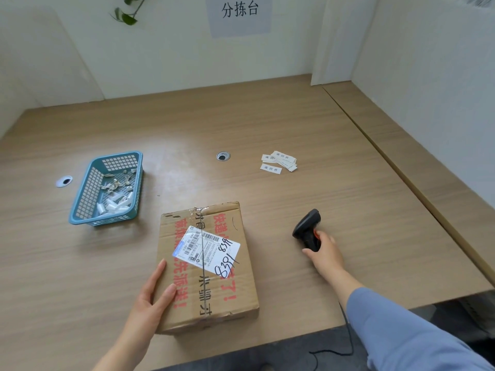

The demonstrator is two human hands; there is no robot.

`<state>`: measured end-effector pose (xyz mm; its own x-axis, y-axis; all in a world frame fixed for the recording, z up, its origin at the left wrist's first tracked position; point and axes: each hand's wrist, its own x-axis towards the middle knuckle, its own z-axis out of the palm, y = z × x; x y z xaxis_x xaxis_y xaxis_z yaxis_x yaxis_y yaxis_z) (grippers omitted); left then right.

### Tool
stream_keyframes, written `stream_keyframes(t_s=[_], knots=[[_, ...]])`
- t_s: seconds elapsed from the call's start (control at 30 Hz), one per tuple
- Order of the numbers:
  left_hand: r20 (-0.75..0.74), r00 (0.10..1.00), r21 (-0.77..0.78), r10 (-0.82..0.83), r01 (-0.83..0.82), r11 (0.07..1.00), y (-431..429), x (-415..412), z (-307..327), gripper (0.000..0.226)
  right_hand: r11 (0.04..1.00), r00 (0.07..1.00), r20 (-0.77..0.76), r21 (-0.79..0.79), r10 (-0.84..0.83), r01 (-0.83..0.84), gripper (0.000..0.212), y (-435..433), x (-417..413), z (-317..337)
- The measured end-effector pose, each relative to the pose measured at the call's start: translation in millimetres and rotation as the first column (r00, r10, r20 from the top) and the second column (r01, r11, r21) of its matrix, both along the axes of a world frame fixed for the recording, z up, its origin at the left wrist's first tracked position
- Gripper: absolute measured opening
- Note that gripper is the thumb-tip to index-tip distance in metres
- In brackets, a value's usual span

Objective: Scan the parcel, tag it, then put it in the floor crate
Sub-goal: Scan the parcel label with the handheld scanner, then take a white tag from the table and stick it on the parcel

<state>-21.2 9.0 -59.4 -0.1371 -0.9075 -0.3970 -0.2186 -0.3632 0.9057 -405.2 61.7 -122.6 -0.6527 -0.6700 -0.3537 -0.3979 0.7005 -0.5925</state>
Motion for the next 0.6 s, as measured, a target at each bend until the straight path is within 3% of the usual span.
stream_keyframes(t_s=[0.47, 0.6], knots=[[-0.001, 1.0, -0.013, -0.007, 0.007, 1.0, 2, 1, 0, 0.053, 0.992, 0.996, -0.083, 0.125, 0.014, -0.004, 0.074, -3, 6, 2], [-0.031, 0.999, -0.024, -0.018, 0.017, 1.0, 2, 1, 0, 0.055, 0.996, 0.991, -0.122, 0.066, -0.051, 0.059, 0.076, -2, 17, 4]])
